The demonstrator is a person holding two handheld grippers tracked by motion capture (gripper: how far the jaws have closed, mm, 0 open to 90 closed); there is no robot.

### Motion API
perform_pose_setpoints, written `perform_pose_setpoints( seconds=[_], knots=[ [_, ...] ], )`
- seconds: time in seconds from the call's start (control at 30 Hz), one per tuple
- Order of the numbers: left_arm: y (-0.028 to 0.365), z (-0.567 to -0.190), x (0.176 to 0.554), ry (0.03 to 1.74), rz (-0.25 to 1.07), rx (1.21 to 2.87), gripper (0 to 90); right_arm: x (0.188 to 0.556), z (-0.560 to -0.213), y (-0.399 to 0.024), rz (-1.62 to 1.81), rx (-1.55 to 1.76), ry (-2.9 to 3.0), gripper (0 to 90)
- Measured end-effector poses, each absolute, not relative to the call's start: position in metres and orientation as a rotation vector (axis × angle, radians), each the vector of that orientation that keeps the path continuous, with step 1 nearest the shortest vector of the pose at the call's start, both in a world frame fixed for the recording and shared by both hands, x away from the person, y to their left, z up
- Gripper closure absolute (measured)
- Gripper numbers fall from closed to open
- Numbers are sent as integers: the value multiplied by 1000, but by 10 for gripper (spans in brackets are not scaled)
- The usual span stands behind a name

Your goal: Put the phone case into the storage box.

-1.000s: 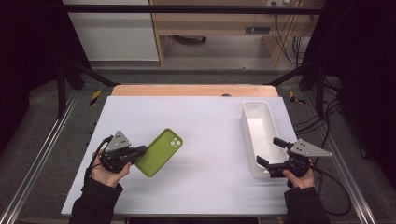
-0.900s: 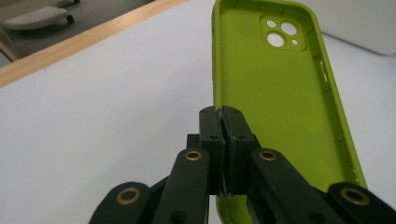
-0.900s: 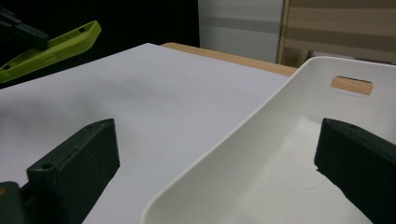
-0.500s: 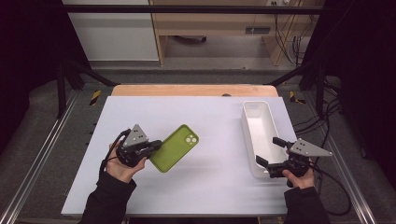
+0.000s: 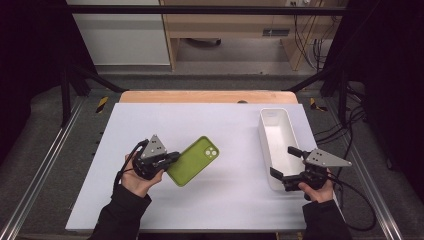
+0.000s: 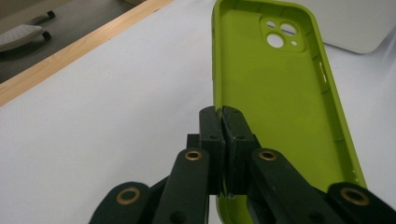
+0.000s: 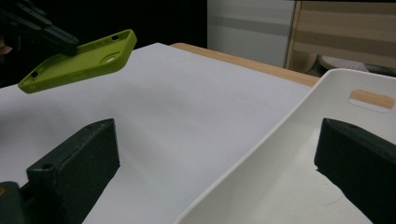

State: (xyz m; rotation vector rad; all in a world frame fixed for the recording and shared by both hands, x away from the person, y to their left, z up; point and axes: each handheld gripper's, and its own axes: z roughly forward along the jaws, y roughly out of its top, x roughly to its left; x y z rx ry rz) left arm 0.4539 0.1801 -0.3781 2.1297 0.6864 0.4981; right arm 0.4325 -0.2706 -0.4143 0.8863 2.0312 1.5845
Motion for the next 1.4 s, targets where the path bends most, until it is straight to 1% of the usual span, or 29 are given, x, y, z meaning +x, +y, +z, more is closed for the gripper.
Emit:
perform_pose_setpoints(
  seconds=[0.37, 0.93, 1.4],
  knots=[
    [167, -383, 449, 642, 532, 2133, 878, 432, -405, -253, 1580, 838, 2072, 4],
    [158, -382, 445, 599, 558, 2120, 878, 438, -395, -230, 1542, 822, 2137, 13],
    [148, -382, 440, 562, 568, 2135, 878, 443, -381, -194, 1523, 755, 2215, 17]
  ],
)
